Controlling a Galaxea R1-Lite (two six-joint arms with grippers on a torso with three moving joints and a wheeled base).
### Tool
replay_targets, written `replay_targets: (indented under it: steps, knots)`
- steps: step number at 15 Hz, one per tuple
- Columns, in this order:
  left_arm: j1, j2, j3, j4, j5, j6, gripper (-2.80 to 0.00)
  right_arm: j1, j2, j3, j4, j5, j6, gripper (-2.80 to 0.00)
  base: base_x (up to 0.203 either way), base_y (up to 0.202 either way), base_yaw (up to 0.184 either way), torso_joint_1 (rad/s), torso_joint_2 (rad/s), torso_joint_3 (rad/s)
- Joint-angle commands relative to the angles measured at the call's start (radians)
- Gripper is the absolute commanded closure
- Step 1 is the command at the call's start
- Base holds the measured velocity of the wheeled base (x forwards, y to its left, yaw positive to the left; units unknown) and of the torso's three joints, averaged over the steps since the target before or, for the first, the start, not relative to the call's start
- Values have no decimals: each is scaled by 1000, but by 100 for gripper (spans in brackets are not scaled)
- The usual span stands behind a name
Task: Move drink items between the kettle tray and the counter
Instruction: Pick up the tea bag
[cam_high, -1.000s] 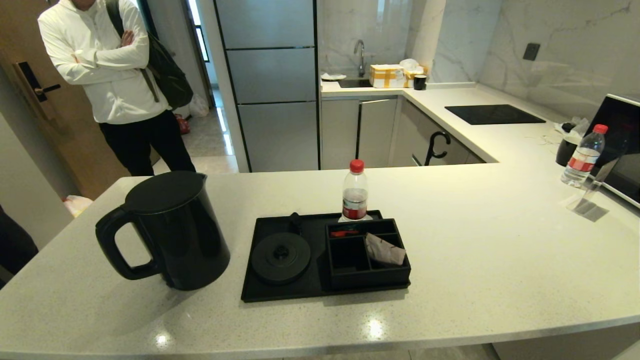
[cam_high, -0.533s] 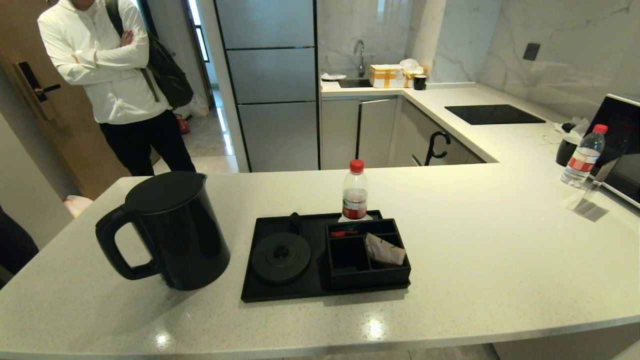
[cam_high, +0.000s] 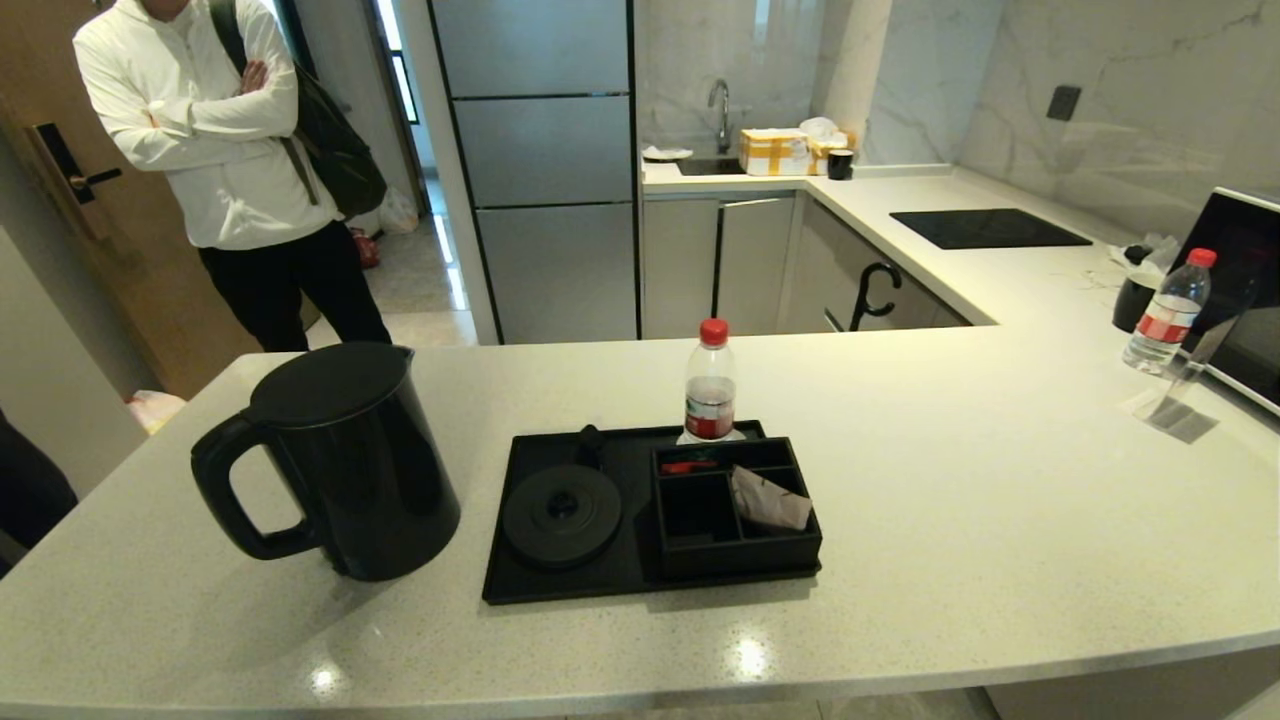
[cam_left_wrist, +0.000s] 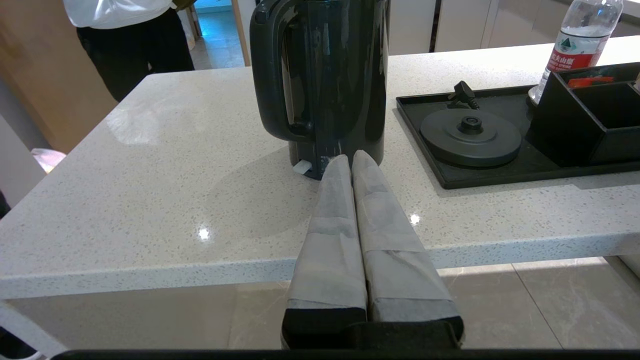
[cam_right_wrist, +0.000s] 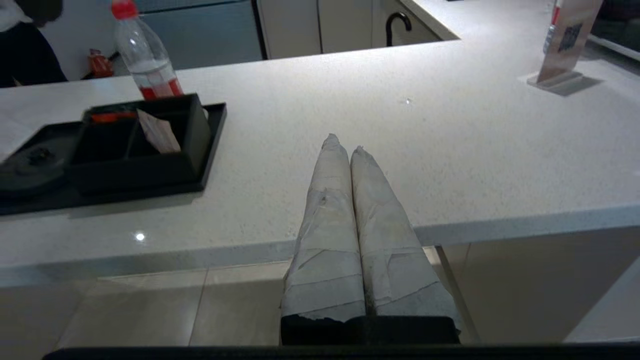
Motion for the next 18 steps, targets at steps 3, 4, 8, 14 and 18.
replay_targets:
  steps: [3,4,8,14,18]
  knots:
    - [0,0,34,-1,0,0,0,0,108,-213,148,-3,46,0,0,0,0,0,0,0]
    - [0,0,35,-1,0,0,0,0,199,-289,190,-4,74,0,0,0,0,0,0,0]
    - [0,0,34,-1,0,0,0,10,624,-503,239,31,136,0,0,0,0,0,0,0]
    - [0,0,35,-1,0,0,0,40,1306,-786,297,236,50,0,0,0,0,0,0,0]
    - [0,0,35,-1,0,0,0,48,1599,-977,314,290,-143,0,0,0,0,0,0,0]
